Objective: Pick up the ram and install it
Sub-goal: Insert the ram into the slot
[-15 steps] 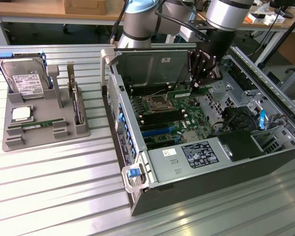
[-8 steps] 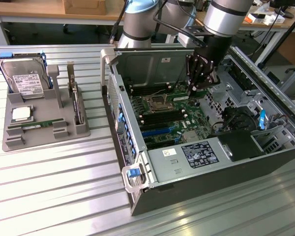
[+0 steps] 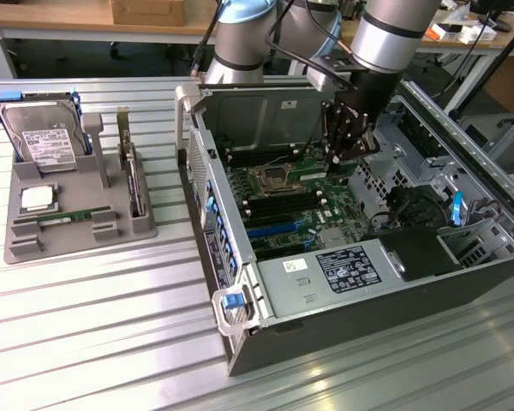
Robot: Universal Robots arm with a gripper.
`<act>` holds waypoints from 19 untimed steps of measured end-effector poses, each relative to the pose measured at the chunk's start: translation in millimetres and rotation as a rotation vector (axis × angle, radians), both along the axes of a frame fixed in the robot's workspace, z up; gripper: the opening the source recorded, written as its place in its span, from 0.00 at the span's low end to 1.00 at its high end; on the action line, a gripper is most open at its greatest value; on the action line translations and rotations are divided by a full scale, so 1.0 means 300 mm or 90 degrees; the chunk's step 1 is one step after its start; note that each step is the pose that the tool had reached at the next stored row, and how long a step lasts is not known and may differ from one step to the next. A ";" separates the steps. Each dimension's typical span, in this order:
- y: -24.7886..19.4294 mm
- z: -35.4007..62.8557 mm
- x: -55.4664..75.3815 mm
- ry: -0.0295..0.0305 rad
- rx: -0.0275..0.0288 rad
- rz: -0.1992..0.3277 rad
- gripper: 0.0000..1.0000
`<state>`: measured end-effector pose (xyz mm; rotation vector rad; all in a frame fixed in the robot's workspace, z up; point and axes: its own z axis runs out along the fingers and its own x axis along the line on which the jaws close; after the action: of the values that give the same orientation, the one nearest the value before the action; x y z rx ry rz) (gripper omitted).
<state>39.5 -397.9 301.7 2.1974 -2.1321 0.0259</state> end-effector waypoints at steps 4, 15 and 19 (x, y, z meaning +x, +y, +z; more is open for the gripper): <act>0.000 -0.023 0.000 0.0000 0.0000 0.000 0.12; 0.000 -0.070 -0.001 0.0000 -0.0002 0.000 0.12; 0.000 -0.080 -0.010 0.0000 0.0000 0.000 0.12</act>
<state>36.4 -397.9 277.7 2.1974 -2.1321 0.0258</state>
